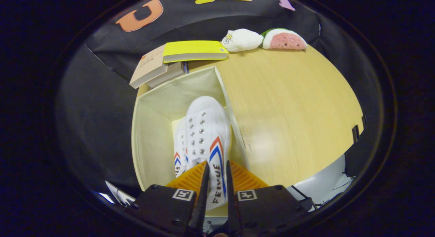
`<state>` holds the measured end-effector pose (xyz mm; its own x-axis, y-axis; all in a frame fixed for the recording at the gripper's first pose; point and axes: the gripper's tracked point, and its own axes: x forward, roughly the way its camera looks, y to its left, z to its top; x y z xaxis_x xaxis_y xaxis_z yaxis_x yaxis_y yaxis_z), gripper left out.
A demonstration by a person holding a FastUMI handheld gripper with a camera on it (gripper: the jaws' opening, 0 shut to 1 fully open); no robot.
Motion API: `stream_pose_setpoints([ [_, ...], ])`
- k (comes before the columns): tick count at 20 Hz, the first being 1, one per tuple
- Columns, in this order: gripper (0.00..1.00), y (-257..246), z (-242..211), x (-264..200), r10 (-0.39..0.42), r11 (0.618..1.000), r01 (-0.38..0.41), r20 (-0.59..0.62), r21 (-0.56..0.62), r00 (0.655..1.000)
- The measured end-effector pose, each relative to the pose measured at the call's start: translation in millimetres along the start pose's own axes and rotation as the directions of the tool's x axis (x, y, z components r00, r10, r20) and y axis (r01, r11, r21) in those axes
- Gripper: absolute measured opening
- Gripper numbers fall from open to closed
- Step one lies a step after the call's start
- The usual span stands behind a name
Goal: Open the storage box then place both shoes into the box .Put the left shoe in first, then the right shoe, with the right side of both shoes facing outward in a uniform manner.
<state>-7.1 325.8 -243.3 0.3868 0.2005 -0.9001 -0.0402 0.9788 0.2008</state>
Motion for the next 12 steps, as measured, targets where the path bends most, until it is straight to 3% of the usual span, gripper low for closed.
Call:
stream_pose_setpoints([
  [1,0.44,3,4,0,0.003,1.000,-0.002,0.028,-0.021,1.000],
  [3,0.57,4,13,-12,0.000,0.999,0.004,0.083,-0.052,0.997],
  [8,0.80,-12,39,-47,-0.020,0.992,0.051,0.261,-0.112,0.965],
  [12,0.80,-38,60,-100,-0.022,0.989,0.086,0.452,-0.122,0.892],
])
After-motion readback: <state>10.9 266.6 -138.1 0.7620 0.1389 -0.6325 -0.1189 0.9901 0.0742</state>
